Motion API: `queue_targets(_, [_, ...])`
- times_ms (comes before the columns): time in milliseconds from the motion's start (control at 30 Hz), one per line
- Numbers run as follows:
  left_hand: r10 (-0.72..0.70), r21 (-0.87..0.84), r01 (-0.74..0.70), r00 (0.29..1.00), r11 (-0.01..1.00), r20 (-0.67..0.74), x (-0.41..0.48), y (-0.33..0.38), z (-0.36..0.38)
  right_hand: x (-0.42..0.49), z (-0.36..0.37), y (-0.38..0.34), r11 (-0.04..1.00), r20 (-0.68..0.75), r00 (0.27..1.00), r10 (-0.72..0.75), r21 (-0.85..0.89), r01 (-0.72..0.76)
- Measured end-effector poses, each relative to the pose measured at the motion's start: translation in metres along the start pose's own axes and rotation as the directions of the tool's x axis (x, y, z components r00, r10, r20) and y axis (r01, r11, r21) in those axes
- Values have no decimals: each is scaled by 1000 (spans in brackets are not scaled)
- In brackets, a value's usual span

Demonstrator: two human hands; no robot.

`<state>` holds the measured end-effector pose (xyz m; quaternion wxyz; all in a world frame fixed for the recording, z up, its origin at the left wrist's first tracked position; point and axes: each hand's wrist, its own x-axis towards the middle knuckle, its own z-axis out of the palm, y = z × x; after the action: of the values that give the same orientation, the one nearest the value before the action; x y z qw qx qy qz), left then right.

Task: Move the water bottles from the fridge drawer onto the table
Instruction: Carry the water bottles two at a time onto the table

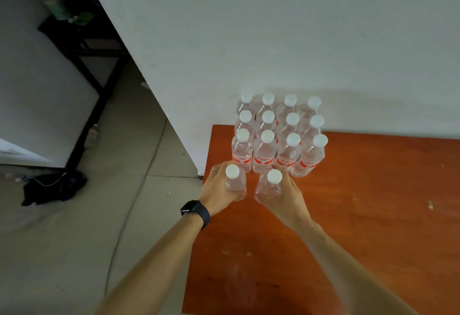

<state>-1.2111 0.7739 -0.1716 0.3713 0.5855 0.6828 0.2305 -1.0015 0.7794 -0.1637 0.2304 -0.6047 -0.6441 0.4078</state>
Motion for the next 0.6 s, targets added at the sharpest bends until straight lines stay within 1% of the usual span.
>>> queue_targets(67, [-31,-34,31,999,999,-21,-2,0,3,-2,1,1,1000,-3,1000,15,12,-14])
queue_targets(133, [-93,-53,90,995,995,-43,-2,1,9,-2,2,-1,1000,-5,1000,9,-3,-9])
queue_targets(233, [-145,-23,143,984,989,-104,-2,4,17,-3,5,0,998,-23,1000,-5,-70,3])
queue_targets(300, [-145,-20,144,983,989,-115,-2,5,19,-4,6,3,993,-16,999,34,-115,-35])
queue_targets(367, [-138,-20,137,984,990,-116,-4,4,20,-1,5,6,987,20,997,77,-145,-73])
queue_targets(433, [-103,-12,102,989,995,-108,-4,2,18,3,4,8,983,53,989,138,-132,-130])
queue_targets(500, [-75,-15,74,993,997,-87,-1,0,16,5,4,5,979,41,984,176,-108,-171])
queue_targets(600, [-70,-12,70,994,998,-82,8,8,17,10,9,0,986,0,987,159,-55,-159])
